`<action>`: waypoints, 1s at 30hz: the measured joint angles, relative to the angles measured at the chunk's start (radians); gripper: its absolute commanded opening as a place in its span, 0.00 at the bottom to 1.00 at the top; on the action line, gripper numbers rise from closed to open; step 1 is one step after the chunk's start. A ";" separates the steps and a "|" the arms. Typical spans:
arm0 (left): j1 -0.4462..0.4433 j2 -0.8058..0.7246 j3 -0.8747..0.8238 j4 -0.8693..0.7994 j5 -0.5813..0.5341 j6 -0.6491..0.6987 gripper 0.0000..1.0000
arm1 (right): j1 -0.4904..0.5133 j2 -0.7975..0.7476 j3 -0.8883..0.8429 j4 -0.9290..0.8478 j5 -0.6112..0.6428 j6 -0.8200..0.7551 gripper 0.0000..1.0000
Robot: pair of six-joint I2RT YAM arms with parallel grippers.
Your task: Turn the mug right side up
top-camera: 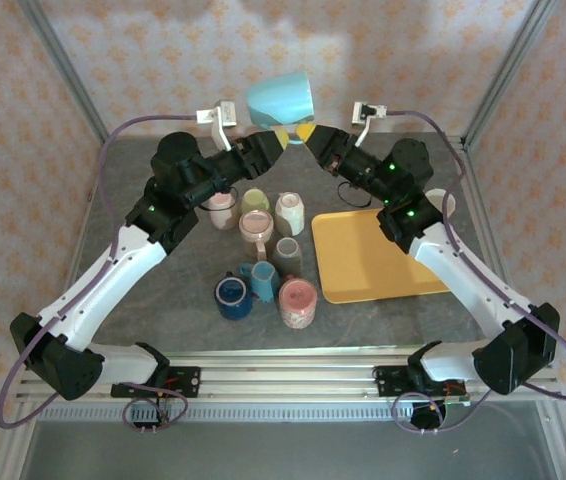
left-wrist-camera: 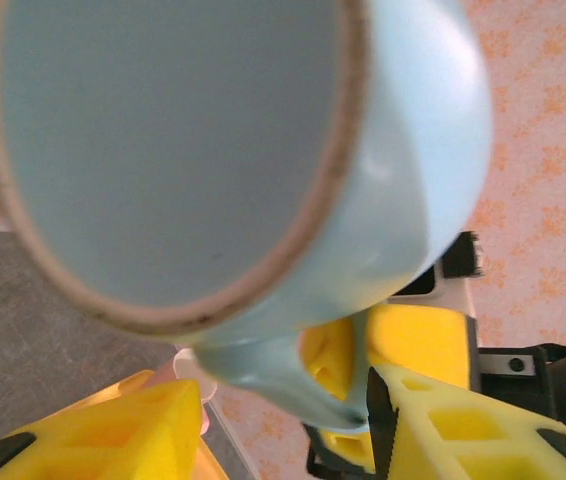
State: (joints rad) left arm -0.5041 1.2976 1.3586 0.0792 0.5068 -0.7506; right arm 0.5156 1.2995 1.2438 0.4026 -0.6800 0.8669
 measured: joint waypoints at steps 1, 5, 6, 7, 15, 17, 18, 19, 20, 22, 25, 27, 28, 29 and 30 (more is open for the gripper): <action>0.000 -0.002 -0.003 -0.003 0.000 0.000 0.48 | 0.000 -0.005 0.000 -0.017 0.006 -0.016 0.00; 0.000 -0.013 -0.009 -0.036 0.000 0.022 0.49 | 0.000 -0.023 0.000 -0.106 0.039 -0.087 0.00; 0.000 -0.017 -0.009 -0.045 0.000 0.031 0.50 | 0.000 -0.027 0.000 -0.139 0.052 -0.110 0.00; 0.000 -0.020 -0.009 -0.057 0.000 0.040 0.50 | 0.000 -0.030 0.001 -0.167 0.063 -0.128 0.00; 0.000 -0.028 0.049 -0.219 0.005 0.173 0.52 | 0.000 -0.037 0.084 -0.505 0.203 -0.313 0.00; 0.000 -0.028 0.076 -0.272 0.005 0.226 0.52 | 0.000 -0.047 0.100 -0.582 0.248 -0.365 0.00; 0.000 -0.028 0.088 -0.294 0.004 0.250 0.52 | 0.000 -0.053 0.102 -0.615 0.269 -0.385 0.00; 0.000 -0.028 0.099 -0.319 0.003 0.278 0.53 | 0.000 -0.061 0.106 -0.658 0.298 -0.417 0.00; 0.000 -0.028 0.109 -0.346 0.000 0.305 0.53 | 0.000 -0.066 0.111 -0.695 0.322 -0.441 0.00; 0.000 -0.028 0.121 -0.388 -0.003 0.347 0.53 | 0.000 -0.074 0.119 -0.768 0.375 -0.489 0.00; 0.000 -0.027 0.124 -0.443 -0.022 0.407 0.53 | 0.000 -0.092 0.120 -0.879 0.454 -0.562 0.00; 0.000 -0.025 0.124 -0.475 -0.029 0.439 0.54 | 0.000 -0.100 0.120 -0.940 0.504 -0.603 0.00; 0.000 -0.023 0.124 -0.489 -0.034 0.454 0.54 | 0.000 -0.100 0.120 -0.971 0.535 -0.628 0.00; 0.000 -0.020 0.126 -0.504 -0.038 0.469 0.54 | 0.000 -0.101 0.120 -0.996 0.562 -0.649 0.00; 0.000 -0.016 0.127 -0.513 -0.043 0.482 0.54 | 0.000 -0.100 0.120 -1.020 0.588 -0.671 0.00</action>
State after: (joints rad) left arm -0.5041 1.2816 1.4857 -0.4343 0.4641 -0.2687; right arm 0.5156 1.1992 1.3636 -0.6170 -0.0917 0.1963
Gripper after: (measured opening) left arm 0.538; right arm 0.106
